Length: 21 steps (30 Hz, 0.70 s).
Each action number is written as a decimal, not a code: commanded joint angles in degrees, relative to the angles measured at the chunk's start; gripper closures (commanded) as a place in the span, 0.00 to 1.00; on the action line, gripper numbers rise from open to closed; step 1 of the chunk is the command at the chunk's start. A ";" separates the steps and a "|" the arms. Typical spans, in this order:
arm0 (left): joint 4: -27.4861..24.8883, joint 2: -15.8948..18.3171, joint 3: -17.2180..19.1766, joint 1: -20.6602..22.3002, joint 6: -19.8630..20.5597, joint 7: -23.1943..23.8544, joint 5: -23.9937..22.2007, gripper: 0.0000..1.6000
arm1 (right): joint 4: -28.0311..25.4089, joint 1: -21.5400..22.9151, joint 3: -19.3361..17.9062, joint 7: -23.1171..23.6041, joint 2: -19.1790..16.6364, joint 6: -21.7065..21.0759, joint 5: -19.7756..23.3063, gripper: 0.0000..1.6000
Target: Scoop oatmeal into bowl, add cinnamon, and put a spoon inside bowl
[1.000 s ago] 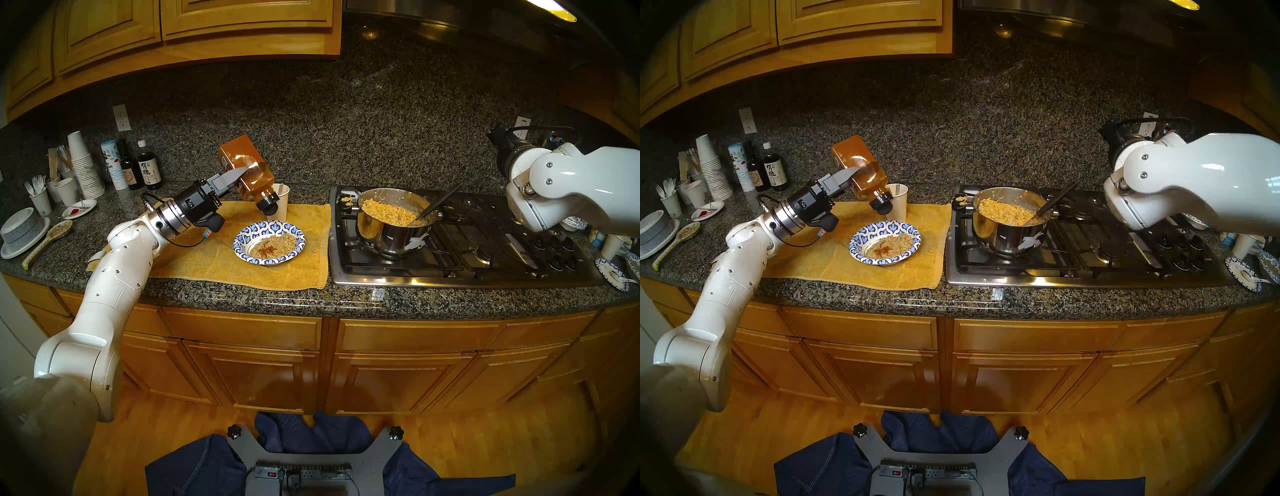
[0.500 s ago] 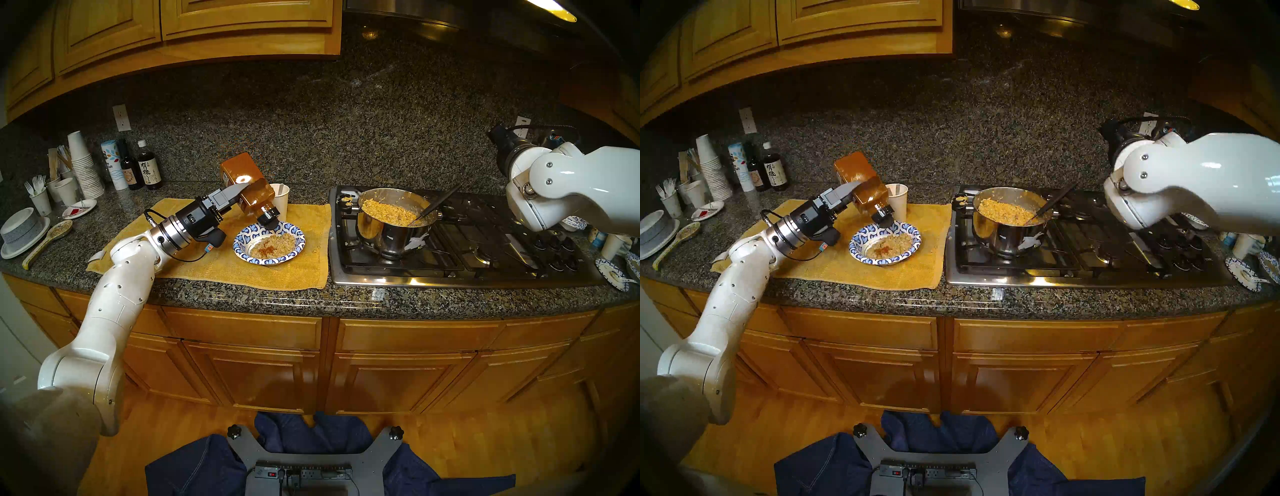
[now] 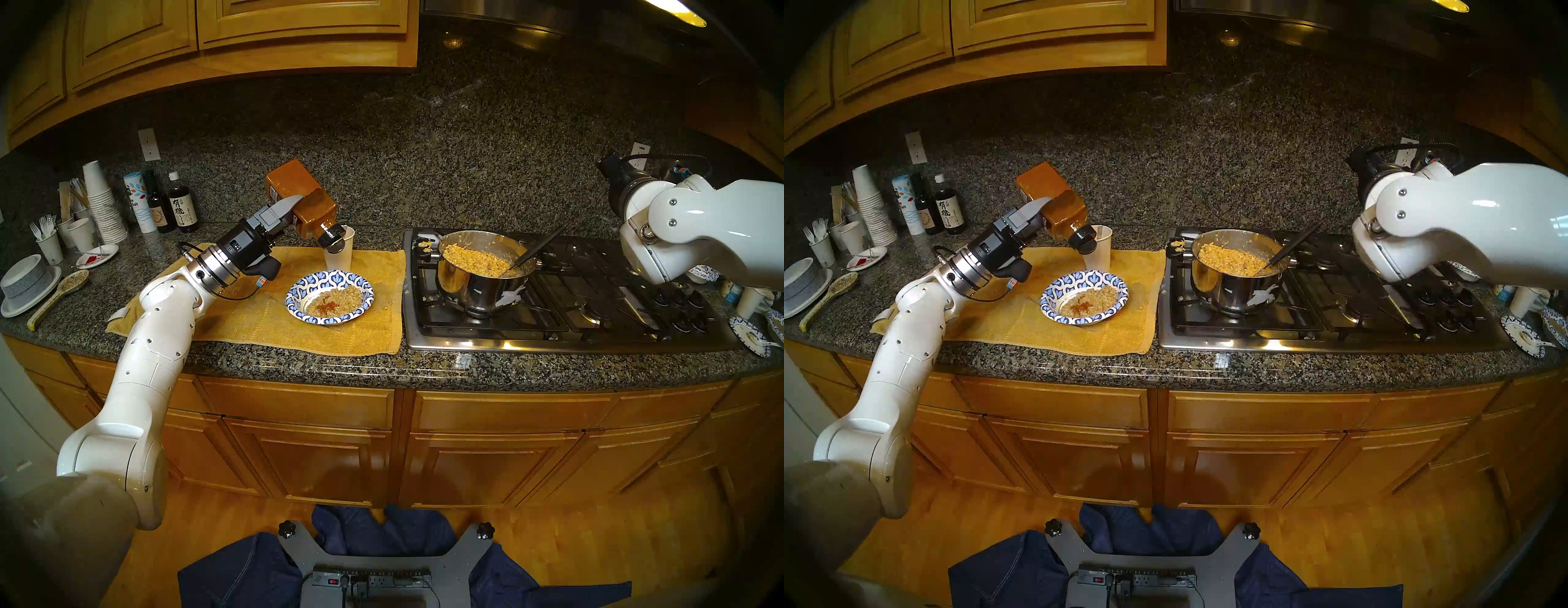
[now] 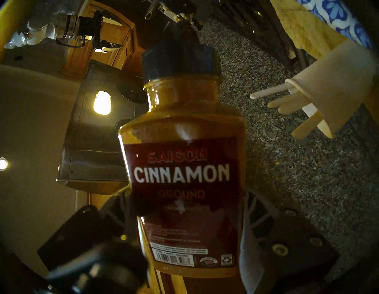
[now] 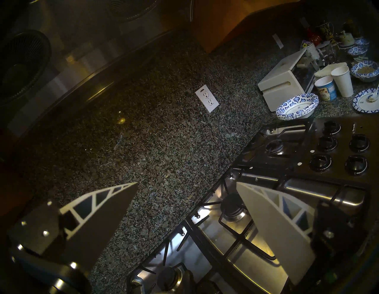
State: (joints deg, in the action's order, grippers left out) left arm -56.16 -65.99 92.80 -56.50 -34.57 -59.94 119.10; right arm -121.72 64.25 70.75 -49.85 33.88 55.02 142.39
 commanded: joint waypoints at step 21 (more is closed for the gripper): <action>-6.09 -6.43 13.65 -0.25 -16.19 11.44 -13.41 1.00 | 0.61 1.29 -0.50 -0.07 0.18 -0.02 0.81 0.00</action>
State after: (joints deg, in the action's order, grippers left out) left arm -60.49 -70.18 103.05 -59.64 -49.43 -49.30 110.09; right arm -121.68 64.20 71.18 -49.52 33.90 55.02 143.54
